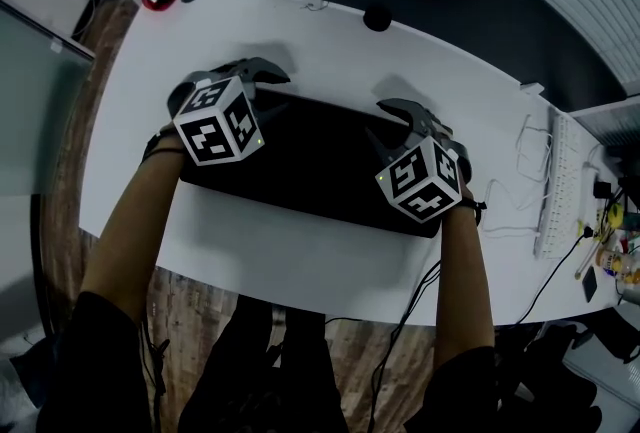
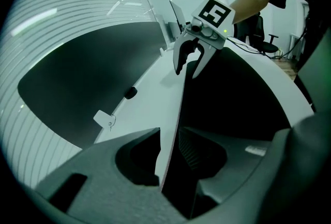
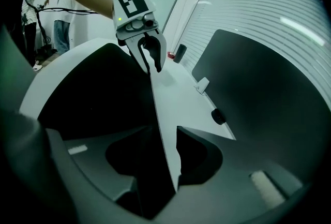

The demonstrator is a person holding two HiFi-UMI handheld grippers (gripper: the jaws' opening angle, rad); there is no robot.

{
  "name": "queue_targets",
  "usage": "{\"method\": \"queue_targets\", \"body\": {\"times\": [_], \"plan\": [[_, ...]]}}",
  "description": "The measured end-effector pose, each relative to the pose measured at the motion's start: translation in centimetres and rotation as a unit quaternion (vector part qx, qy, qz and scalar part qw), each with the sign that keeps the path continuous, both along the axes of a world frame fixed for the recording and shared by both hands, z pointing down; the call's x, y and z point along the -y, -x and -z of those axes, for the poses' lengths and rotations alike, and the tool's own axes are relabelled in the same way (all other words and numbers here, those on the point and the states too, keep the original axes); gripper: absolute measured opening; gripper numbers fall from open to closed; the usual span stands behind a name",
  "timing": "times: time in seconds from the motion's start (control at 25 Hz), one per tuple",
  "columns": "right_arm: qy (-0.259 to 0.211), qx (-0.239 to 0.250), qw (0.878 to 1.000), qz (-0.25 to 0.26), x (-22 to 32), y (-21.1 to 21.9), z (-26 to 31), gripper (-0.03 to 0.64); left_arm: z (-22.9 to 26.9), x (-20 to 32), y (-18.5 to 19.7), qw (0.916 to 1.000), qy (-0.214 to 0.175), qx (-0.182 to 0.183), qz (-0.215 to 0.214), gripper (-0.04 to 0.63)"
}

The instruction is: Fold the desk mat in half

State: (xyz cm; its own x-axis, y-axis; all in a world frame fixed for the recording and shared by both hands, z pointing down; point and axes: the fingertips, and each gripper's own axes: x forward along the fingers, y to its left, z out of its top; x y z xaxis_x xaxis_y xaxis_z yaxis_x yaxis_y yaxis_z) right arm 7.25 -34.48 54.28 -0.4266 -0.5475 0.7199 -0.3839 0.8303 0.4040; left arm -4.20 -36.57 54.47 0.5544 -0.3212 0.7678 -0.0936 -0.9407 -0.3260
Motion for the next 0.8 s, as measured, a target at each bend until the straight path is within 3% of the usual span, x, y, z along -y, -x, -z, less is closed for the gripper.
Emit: {"method": "queue_targets", "body": {"times": [0.2,0.36,0.44,0.8], "plan": [[-0.004,0.052,0.998,-0.032,0.0,0.3,1.4,0.103,0.8,0.0,0.1,0.9982,0.011,-0.042,0.041,0.057],[-0.014,0.091,0.993,-0.068,0.2,0.1,2.4,0.047,2.1,0.5,0.4,0.9915,0.019,-0.087,0.094,-0.001],[-0.019,0.113,0.989,-0.094,0.4,-0.1,2.9,0.011,3.0,0.8,0.6,0.9845,0.027,-0.12,0.125,-0.015],[-0.027,0.17,0.973,-0.157,-0.5,0.1,3.9,0.009,4.7,0.6,1.5,0.946,0.054,-0.226,0.225,-0.009]]}}
